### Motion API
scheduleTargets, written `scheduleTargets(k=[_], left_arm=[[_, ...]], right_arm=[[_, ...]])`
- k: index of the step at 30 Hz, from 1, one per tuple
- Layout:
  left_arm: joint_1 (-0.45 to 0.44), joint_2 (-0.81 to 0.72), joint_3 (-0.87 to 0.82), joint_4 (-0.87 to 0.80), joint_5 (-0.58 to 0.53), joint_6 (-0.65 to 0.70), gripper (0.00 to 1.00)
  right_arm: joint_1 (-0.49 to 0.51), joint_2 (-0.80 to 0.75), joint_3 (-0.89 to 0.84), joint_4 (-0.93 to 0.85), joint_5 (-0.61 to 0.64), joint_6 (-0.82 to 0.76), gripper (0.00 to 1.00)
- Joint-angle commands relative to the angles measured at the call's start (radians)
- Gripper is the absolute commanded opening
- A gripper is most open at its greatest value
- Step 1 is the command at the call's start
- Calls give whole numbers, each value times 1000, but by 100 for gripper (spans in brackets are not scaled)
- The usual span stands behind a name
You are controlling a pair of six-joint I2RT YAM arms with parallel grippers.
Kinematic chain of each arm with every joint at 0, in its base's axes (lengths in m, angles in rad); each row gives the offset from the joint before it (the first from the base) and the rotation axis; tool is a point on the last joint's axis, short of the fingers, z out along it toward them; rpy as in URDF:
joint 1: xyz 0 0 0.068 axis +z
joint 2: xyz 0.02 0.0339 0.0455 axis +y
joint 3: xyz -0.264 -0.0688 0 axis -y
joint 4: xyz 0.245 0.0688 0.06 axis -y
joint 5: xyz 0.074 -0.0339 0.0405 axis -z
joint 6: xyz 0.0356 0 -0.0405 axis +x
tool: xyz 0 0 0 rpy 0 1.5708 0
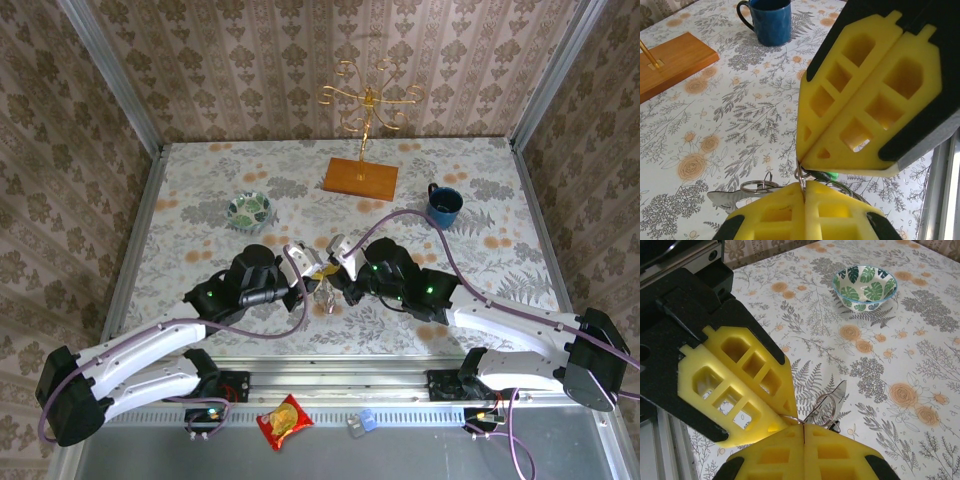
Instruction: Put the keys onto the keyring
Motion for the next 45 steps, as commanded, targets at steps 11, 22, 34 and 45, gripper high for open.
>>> scheduleTargets(k=[11,22,34,45], left_arm=[[-49,-12,-17,58,-39,29,0],[-57,-22,-24,53,-60,37,0],[-57,-22,-52,81,-99,39,0],[-57,-31,-71,98,-105,36,0]], right_arm=[[-2,-17,-26,83,77,119,0],[-3,-25,-34,76,84,135,0],[-18,-32,-68,117,53,183,0],[-52,-29,-97,175,-5,245,0]])
